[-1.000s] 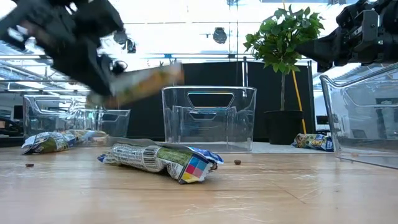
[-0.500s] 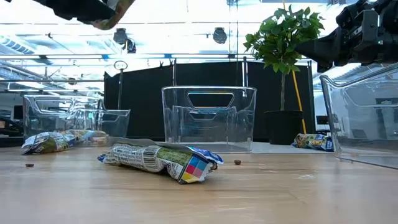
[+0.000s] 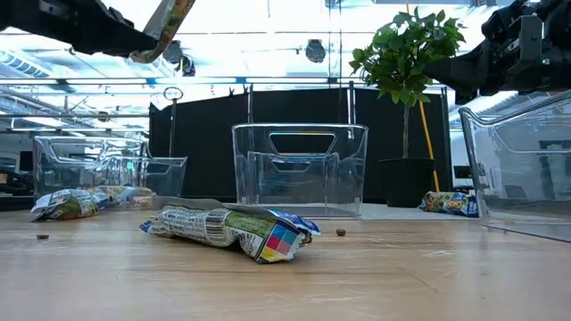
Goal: Pick and place Granola Bars by type
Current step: Put the yellow granola bar into the top left transparent bin
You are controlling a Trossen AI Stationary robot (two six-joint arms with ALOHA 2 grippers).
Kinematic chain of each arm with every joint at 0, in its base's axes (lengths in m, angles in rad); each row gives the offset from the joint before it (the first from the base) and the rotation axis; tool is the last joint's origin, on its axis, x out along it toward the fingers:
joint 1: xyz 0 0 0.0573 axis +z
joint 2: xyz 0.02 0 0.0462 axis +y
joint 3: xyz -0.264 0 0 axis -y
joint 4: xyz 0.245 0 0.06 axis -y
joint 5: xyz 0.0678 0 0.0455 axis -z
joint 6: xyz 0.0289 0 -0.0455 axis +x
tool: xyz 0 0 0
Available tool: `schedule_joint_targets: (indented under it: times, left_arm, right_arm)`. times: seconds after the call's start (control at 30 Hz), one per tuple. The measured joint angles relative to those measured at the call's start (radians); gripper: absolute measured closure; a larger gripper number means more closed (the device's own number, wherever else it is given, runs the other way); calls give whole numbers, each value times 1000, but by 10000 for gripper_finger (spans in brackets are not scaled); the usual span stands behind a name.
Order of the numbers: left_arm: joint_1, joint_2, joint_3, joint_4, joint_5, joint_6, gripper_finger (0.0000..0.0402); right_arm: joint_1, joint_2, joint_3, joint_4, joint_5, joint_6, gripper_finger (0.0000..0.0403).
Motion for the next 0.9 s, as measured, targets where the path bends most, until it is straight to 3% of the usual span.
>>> schedule_joint_targets:
  times: [0.37,0.9]
  left_arm:
    - [162,-274,-101,38,25,-36,398]
    - [262,-300,-101,2,28,-80,399]
  right_arm:
    - [0,0,0,0,0,0,403]
    - [0,0,0,0,0,0,403]
